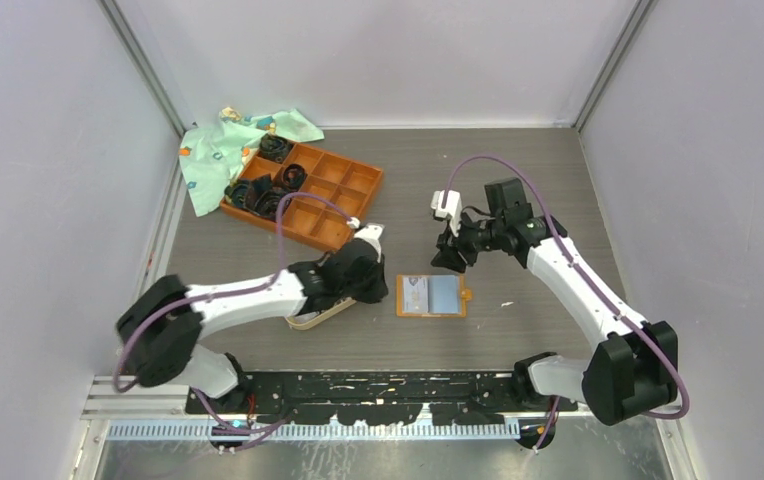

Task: Put the credit cards into the card holder
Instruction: Pick up the credit card from the storage box.

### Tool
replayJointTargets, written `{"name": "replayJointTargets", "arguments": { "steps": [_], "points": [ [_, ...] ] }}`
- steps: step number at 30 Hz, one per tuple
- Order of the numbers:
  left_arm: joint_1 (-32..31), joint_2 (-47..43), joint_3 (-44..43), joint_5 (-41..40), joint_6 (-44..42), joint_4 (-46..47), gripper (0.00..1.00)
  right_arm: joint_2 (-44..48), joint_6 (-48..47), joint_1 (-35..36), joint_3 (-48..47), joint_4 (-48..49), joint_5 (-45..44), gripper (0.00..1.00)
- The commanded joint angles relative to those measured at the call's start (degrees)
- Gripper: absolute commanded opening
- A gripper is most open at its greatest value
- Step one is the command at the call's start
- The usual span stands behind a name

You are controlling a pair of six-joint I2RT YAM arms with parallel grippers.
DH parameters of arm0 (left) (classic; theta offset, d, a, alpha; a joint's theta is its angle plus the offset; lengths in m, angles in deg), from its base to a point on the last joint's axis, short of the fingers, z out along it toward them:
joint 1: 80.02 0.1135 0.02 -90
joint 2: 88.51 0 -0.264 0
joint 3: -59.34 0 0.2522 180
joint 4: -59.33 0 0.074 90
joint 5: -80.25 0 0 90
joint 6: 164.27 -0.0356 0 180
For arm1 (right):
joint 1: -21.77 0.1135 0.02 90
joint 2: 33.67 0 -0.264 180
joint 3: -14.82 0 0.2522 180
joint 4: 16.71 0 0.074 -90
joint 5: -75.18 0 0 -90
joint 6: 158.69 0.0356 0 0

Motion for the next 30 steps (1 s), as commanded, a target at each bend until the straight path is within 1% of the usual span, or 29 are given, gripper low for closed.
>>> {"name": "replayJointTargets", "arguments": {
  "steps": [1, 3, 4, 5, 6, 7, 10, 11, 12, 14, 15, 17, 20, 21, 25, 27, 30],
  "points": [
    [-0.5, -14.5, 5.6, -5.3, -6.4, 8.2, 0.13, 2.3, -0.6, -0.9, -2.9, 2.9, -1.6, 0.54],
    [-0.6, -20.6, 8.9, -6.2, -8.6, 9.9, 0.15, 4.1, 1.1, -0.9, -2.8, 5.2, -2.8, 0.66],
    [-0.5, -23.8, 10.7, -6.8, -9.6, 10.0, 0.16, 4.4, 2.1, -0.9, -3.3, 5.8, -2.8, 0.79],
    [-0.5, -26.8, 12.2, -7.4, -10.2, 9.9, 0.22, 4.1, 3.5, -0.9, -4.1, 6.0, -2.2, 0.97],
    [-0.5, -30.0, 14.1, -8.4, -10.5, 9.8, 0.3, 3.4, 5.1, -1.0, -4.8, 6.1, -0.7, 0.99],
    [-0.5, -32.8, 15.9, -9.3, -10.7, 9.7, 0.36, 2.4, 6.4, -0.9, -5.6, 5.3, 1.6, 0.99],
    [-0.3, -42.2, 21.1, -11.7, -11.0, 9.0, 0.54, -2.4, 9.2, -0.1, -9.0, 1.5, 12.3, 0.99],
    [-0.3, -46.6, 22.7, -12.7, -11.0, 8.8, 0.61, -4.1, 10.0, 1.2, -11.1, 0.0, 13.4, 0.99],
    [-0.3, -49.9, 23.9, -13.8, -10.3, 6.6, 0.64, -5.6, 11.3, 3.1, -12.4, -0.8, 12.6, 0.99],
    [-0.2, -55.9, 26.1, -16.5, -8.3, 2.9, 0.69, -7.9, 14.7, 7.7, -14.1, 0.0, 8.9, 0.99],
    [-0.3, -58.7, 26.9, -17.5, -7.6, 1.3, 0.7, -8.9, 17.8, 10.6, -14.5, 1.8, 7.6, 0.99],
    [-0.2, -63.4, 28.1, -19.3, -5.8, -1.9, 0.7, -12.1, 23.9, 14.2, -16.2, 4.5, 6.3, 0.99],
    [-0.2, -67.8, 29.0, -21.5, -3.0, -6.9, 0.69, -18.7, 30.5, 18.9, -20.5, 5.0, 3.1, 0.97],
    [-0.2, -68.6, 29.1, -22.1, -2.3, -8.7, 0.69, -22.1, 33.0, 20.2, -21.9, 5.1, 1.6, 0.95],
    [-0.2, -68.4, 29.2, -25.3, 1.1, -13.3, 0.68, -31.9, 39.2, 24.2, -28.5, 4.1, -1.6, 0.87],
    [-0.2, -67.0, 28.9, -26.9, 3.2, -15.9, 0.67, -35.3, 41.9, 25.1, -30.4, 4.3, -3.0, 0.83],
    [-0.2, -64.4, 28.4, -30.0, 6.6, -19.2, 0.65, -38.9, 43.7, 25.7, -32.7, 4.6, -6.1, 0.81]
  ]
}}
